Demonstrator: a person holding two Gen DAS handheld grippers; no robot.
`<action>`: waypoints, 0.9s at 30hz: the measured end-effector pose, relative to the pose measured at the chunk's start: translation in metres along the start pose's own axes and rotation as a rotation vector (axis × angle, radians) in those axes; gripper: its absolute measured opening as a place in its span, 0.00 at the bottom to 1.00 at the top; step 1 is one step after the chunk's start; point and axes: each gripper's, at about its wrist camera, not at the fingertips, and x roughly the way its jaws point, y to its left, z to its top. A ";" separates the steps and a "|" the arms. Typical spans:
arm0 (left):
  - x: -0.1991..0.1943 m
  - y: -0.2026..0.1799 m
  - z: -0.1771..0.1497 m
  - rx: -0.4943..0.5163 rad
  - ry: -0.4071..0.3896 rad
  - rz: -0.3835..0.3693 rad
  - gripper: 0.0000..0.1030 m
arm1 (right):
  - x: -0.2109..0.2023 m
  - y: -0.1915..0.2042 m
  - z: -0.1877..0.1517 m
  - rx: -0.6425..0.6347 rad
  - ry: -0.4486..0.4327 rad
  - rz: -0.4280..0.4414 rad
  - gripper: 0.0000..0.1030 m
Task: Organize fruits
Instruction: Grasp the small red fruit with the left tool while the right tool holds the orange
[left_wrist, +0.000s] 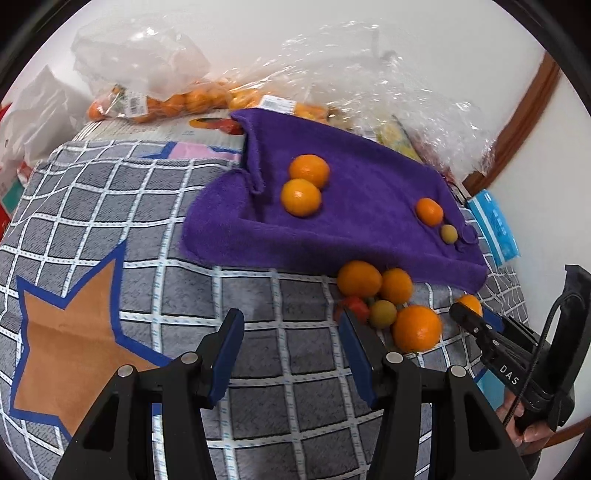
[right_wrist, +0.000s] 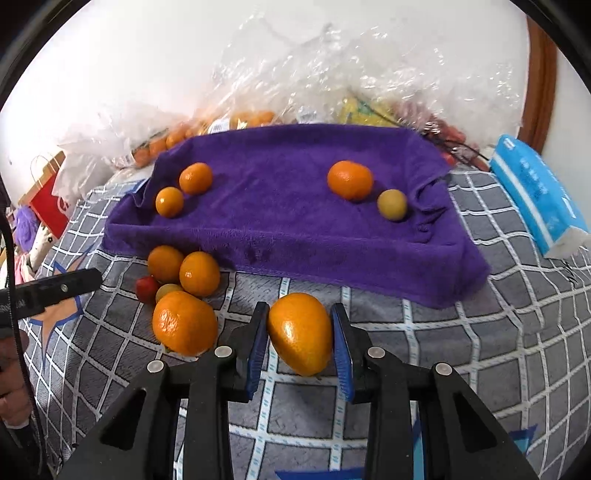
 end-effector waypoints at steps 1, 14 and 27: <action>0.002 -0.003 -0.002 0.012 -0.002 0.002 0.50 | -0.002 -0.002 -0.002 -0.001 -0.007 -0.010 0.32; 0.020 -0.020 -0.026 0.114 0.005 0.113 0.55 | 0.000 -0.018 -0.015 0.020 -0.052 -0.056 0.32; 0.030 -0.044 -0.025 0.206 -0.033 0.103 0.49 | -0.007 -0.020 -0.017 0.040 -0.083 -0.004 0.32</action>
